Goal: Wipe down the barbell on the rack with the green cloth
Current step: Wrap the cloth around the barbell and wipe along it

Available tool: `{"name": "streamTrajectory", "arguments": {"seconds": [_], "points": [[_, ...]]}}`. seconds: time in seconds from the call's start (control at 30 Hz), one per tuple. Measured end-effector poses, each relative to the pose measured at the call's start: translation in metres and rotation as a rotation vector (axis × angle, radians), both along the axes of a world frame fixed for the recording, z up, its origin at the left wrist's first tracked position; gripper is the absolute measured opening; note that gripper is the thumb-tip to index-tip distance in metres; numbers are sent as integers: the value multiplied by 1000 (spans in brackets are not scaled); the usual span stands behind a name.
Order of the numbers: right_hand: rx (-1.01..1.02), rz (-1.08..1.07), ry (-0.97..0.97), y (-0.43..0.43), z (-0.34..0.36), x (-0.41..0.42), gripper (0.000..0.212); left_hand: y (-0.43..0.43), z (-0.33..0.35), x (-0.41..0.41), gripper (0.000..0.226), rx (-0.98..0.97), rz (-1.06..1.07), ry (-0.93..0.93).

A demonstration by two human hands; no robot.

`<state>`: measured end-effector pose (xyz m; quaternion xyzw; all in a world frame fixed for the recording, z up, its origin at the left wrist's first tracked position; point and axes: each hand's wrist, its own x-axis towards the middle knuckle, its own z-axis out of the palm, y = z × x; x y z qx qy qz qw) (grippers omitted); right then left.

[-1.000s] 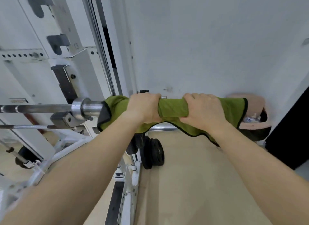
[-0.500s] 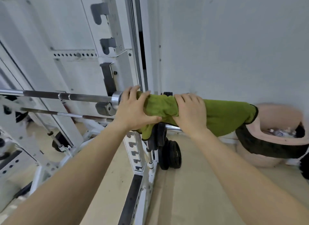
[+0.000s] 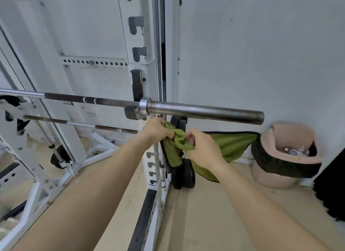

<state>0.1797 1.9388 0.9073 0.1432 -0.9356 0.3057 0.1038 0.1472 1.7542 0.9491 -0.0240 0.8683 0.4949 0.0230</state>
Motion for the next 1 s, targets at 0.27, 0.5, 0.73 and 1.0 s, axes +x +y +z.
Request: {"name": "streamTrajectory", "arguments": {"seconds": [0.27, 0.5, 0.73, 1.0], "points": [[-415, 178, -413, -132, -9, 102, 34, -157, 14, 147, 20, 259, -179, -139], [-545, 440, -514, -377, -34, 196, 35, -342, 8, 270, 12, -82, 1, 168], [-548, 559, -561, -590, -49, 247, 22, -538, 16, 357, 12, -483, 354, 336], [-402, 698, -823, -751, -69, 237, 45, -721, 10, 370, 16, -452, 611, 352]]}}
